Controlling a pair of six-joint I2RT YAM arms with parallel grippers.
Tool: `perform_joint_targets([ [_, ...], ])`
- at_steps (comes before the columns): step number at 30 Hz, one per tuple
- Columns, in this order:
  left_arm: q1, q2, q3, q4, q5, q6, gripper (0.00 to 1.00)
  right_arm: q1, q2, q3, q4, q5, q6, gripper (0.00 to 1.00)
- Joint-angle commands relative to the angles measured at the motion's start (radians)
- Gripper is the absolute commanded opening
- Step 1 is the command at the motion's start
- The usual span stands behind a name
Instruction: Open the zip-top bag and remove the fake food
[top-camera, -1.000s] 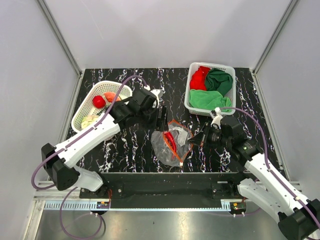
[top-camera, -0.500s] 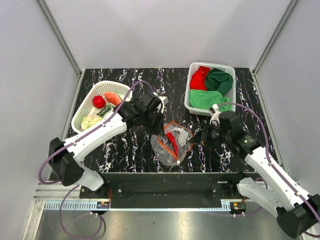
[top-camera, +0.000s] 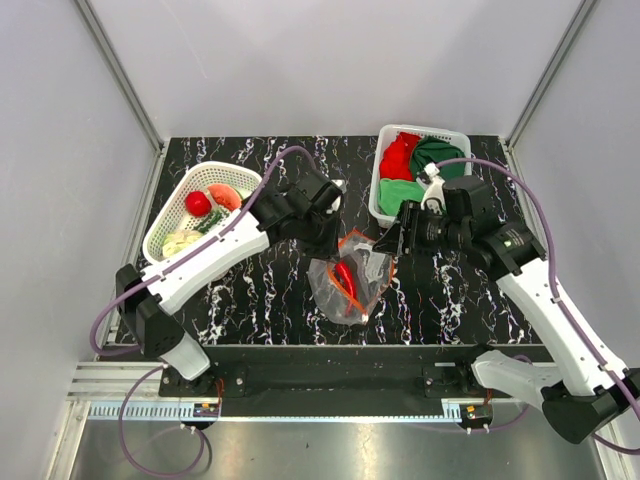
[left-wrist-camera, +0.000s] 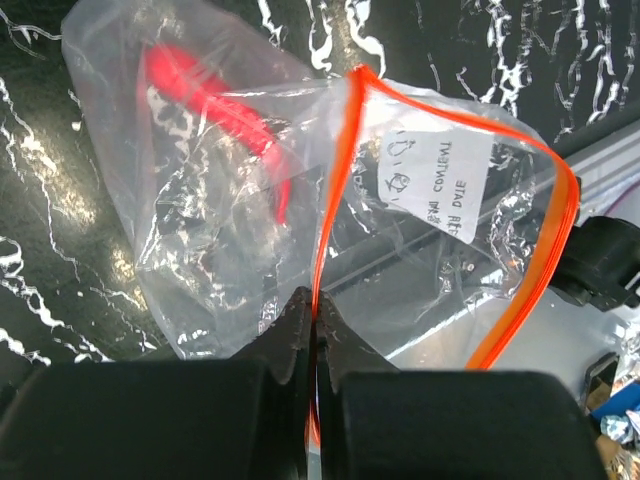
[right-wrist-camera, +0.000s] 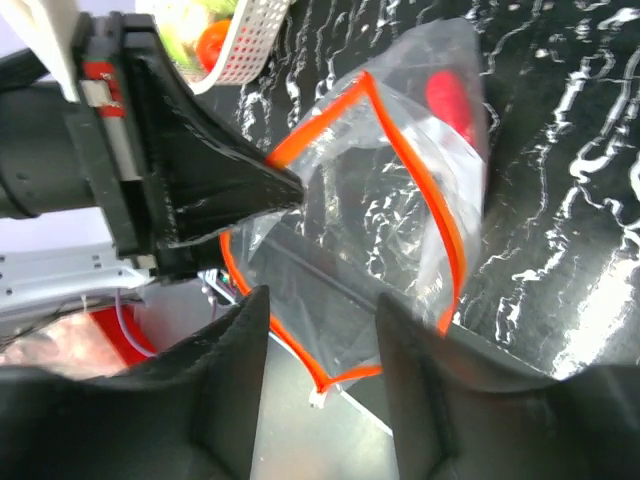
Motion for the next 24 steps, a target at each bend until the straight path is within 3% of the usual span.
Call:
perform_joint_targets([
  [1, -0.019, 0.026, 0.063, -0.052, -0.062, -0.041, 0.0, 0.01, 0.044, -0.005, 0.073, -0.085, 0.047, 0.38],
  [4, -0.032, 0.045, 0.091, -0.067, -0.081, -0.058, 0.0, 0.03, 0.072, -0.019, 0.114, -0.11, 0.052, 0.25],
  [8, -0.042, 0.057, 0.111, -0.067, -0.098, -0.096, 0.0, 0.035, 0.099, -0.129, 0.193, -0.118, 0.067, 0.17],
  [14, -0.06, 0.092, 0.155, -0.067, -0.145, -0.17, 0.0, 0.067, 0.155, -0.312, 0.364, -0.087, 0.107, 0.12],
  [24, -0.101, 0.16, 0.2, -0.011, -0.119, -0.21, 0.0, 0.106, 0.195, -0.357, 0.444, -0.023, 0.162, 0.11],
])
